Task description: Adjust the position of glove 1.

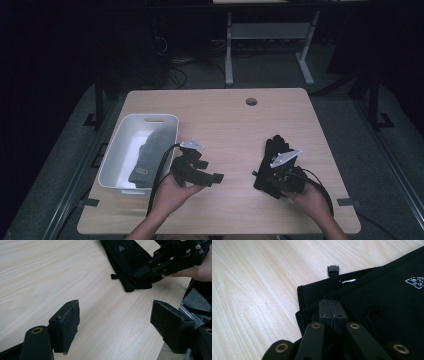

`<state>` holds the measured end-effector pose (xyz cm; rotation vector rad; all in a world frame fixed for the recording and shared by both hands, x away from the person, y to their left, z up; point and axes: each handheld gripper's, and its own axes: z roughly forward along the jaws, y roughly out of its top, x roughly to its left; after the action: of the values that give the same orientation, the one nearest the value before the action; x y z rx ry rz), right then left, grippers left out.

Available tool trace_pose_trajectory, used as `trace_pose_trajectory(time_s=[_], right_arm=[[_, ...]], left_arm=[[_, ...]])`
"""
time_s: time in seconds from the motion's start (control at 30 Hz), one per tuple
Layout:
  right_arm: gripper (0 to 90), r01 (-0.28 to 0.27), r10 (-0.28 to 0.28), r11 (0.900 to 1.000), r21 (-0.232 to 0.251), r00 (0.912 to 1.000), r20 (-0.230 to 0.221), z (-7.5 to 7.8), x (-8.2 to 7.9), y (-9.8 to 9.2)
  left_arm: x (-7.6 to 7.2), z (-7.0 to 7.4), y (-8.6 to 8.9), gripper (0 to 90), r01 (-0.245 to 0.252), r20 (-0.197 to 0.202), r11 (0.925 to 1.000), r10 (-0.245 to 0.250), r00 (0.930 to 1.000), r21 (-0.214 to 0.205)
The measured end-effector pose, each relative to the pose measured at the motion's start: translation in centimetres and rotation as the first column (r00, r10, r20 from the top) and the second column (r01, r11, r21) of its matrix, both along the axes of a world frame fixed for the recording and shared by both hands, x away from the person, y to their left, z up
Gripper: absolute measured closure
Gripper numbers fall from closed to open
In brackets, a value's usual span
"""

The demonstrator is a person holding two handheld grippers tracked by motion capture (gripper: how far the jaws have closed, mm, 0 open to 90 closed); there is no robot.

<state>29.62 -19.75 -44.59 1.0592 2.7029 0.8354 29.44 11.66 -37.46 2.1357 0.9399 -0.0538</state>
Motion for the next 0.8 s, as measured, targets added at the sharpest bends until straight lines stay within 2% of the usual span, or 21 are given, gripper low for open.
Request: trace_pose_trajectory(time_s=[0.23, 0.57, 0.8], right_arm=[[90.0, 0.031, -0.031, 0.9987, 0.040, 0.9994, -0.015, 0.5, 0.0, -0.5], [90.0, 0.065, -0.067, 0.9943, 0.085, 0.9975, 0.020, 3.1, 0.3, 0.0], [89.5, 0.070, -0.071, 0.9929, 0.096, 0.9975, 0.005, 2.7, 1.2, 1.3]], left_arm=[[0.1, 0.1, 0.0, 23.2, -0.004, -0.002, 1.0000, 0.004, 1.0000, -0.003], [0.1, 0.1, -0.2, 23.2, 0.005, 0.003, 1.0000, -0.005, 1.0000, 0.000], [0.1, 0.0, -0.4, 23.2, 0.008, 0.001, 1.0000, -0.008, 1.0000, -0.002]])
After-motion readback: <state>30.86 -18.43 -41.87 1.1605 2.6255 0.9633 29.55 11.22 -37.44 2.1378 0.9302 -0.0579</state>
